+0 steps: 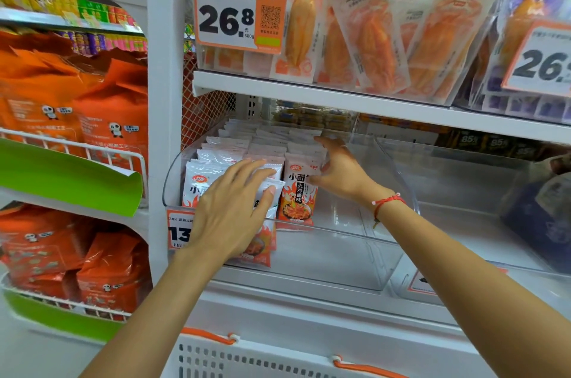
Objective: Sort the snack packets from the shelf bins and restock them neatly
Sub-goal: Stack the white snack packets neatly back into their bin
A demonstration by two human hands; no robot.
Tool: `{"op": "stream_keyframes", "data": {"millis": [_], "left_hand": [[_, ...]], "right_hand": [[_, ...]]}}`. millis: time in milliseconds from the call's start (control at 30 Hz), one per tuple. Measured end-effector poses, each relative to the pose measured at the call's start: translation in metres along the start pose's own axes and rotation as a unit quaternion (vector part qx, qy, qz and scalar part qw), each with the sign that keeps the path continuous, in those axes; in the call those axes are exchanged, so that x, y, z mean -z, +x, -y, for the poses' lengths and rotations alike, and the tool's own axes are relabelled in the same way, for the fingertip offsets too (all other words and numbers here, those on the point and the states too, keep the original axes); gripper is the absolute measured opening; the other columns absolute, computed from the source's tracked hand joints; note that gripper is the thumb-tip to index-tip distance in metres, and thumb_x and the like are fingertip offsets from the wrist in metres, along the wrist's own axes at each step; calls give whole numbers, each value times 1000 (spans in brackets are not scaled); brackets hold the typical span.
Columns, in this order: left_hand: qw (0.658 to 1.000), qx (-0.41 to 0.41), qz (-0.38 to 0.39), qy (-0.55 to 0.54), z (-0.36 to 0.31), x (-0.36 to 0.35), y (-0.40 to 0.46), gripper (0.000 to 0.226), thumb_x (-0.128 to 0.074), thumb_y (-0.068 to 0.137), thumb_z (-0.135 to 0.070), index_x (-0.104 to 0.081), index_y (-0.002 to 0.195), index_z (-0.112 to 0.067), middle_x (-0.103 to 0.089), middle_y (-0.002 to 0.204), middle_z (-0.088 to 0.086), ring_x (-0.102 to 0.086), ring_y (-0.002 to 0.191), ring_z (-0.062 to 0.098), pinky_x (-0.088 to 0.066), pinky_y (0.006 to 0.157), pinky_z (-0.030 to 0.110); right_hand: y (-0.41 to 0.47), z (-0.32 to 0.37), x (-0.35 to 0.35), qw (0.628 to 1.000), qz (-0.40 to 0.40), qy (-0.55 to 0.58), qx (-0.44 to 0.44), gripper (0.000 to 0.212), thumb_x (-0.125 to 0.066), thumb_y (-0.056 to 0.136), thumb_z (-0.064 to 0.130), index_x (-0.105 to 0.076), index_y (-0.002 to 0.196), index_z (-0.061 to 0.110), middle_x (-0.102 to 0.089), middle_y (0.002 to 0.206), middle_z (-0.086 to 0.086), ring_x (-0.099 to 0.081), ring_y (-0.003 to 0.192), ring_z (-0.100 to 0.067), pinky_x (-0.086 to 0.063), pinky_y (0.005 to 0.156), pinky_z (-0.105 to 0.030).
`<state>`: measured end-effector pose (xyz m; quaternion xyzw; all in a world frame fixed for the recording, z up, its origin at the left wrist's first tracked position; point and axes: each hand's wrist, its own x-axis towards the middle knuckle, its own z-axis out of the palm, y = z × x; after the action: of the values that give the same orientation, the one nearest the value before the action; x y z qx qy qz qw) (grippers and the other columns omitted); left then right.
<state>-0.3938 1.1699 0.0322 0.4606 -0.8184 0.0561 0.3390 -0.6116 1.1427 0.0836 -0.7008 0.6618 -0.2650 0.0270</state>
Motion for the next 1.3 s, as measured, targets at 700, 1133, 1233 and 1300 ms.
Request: {"op": "stream_keyframes", "data": {"millis": [700, 1133, 1233, 1300], "left_hand": [[981, 139, 129, -36, 1, -71, -226, 29, -78, 74, -8, -72, 100, -18, -69, 104, 1, -66, 93, 27, -54, 72, 38], [842, 124, 524, 31, 20, -134, -366, 53, -31, 104, -34, -14, 154, -30, -3, 163, 0, -1, 150, 21, -3, 120, 42], [850, 132, 510, 36, 18, -136, -366, 52, -37, 103, -32, -22, 152, -33, -13, 161, -1, -10, 149, 20, -5, 120, 44], [850, 142, 506, 36, 17, -136, -367, 53, -41, 101, -30, -25, 151, -35, -17, 160, -2, -12, 148, 18, -5, 120, 44]], "right_hand": [[-257, -58, -104, 910, 396, -122, -12, 33, -56, 95, 32, -56, 127, 27, -63, 122, 4, -51, 120, -17, -39, 91, -25], [-405, -103, -310, 905, 399, -85, -117, 71, -60, 68, 19, -33, 133, 11, -68, 107, -19, -68, 91, -38, -56, 75, -46], [-399, -88, -305, 917, 369, -119, -96, 77, -63, 80, 42, -28, 141, 9, -59, 124, -16, -58, 112, -36, -44, 96, -48], [-397, -82, -301, 912, 374, -128, -105, 90, -61, 79, 55, -25, 147, 8, -49, 138, -13, -48, 125, -33, -36, 105, -47]]}}
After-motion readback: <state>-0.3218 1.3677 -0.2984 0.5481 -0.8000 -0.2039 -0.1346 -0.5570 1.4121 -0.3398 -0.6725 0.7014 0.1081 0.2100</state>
